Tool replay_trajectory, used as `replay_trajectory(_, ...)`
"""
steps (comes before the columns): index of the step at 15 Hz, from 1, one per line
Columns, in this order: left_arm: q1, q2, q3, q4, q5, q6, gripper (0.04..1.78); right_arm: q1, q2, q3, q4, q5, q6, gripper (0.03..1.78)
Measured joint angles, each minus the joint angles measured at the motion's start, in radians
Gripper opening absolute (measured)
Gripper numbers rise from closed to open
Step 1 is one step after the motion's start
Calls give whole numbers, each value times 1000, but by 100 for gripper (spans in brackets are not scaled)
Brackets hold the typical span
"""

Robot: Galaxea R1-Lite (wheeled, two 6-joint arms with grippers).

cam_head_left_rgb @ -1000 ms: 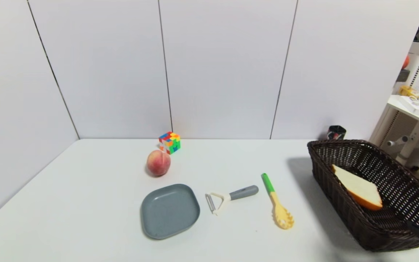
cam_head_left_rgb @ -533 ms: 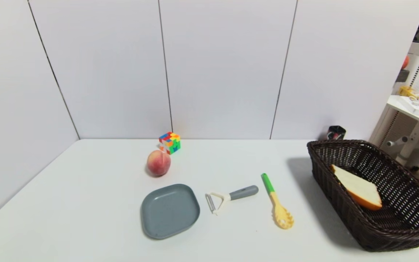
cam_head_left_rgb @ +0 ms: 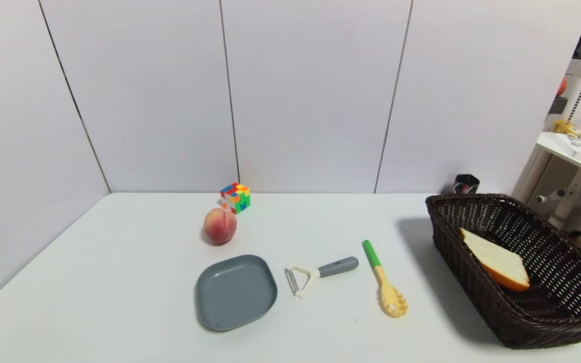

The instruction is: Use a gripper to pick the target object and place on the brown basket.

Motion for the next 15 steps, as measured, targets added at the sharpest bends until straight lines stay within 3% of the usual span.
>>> replay_trajectory(9, 0, 0, 0, 0, 0, 1, 169, 0, -9, 1, -7, -24, 68, 169)
replay_trajectory(12, 0, 0, 0, 0, 0, 0, 169, 0, -9, 1, -8, -38, 117, 169)
replay_trajectory(15, 0, 0, 0, 0, 0, 0, 169, 0, -9, 1, -9, -40, 119, 169)
